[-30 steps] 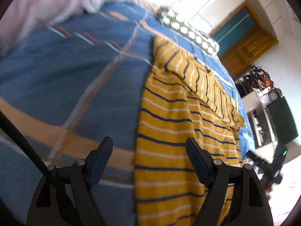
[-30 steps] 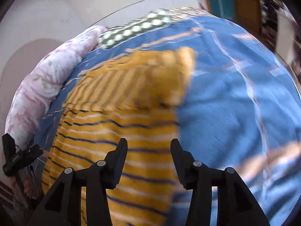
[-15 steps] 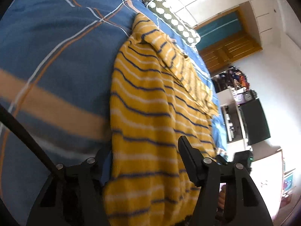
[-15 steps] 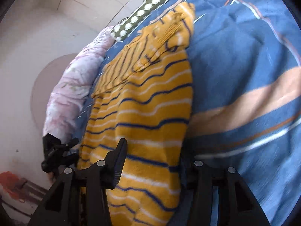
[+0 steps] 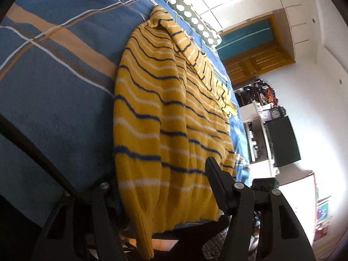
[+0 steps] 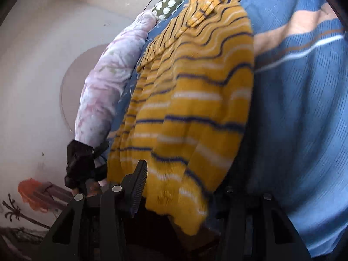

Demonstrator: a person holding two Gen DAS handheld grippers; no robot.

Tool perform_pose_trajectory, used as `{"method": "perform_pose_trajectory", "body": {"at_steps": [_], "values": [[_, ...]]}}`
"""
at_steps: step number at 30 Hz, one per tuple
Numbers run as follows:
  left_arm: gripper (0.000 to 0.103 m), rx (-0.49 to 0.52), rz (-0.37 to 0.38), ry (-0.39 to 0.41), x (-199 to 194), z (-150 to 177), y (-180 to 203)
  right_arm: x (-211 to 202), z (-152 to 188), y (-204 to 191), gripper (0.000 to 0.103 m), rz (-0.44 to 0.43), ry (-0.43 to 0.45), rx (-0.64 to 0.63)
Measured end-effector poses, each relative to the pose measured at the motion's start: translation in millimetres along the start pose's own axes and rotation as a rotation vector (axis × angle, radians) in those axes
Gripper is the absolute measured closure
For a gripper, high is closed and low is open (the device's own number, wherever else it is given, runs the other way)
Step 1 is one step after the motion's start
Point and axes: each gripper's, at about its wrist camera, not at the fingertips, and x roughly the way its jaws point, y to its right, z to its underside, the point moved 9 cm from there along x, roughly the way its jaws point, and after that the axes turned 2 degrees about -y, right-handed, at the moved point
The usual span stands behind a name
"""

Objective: Fold small clothes

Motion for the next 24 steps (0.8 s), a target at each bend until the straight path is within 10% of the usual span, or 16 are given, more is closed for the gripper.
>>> {"method": "perform_pose_trajectory", "body": {"at_steps": [5, 9, 24], "values": [[0.043, 0.063, -0.095, 0.011, 2.2, 5.9, 5.3, 13.6, 15.6, -2.4, 0.055, 0.021, -0.026, -0.011], [0.095, 0.075, -0.269, -0.007, 4.9, -2.7, -5.5, 19.7, 16.9, 5.0, 0.08, 0.064, -0.018, 0.009], [0.099, 0.157, -0.285, 0.107, -76.3, 31.8, 29.3, -56.6, 55.5, -45.7, 0.096, 0.154, 0.032, -0.192]]}}
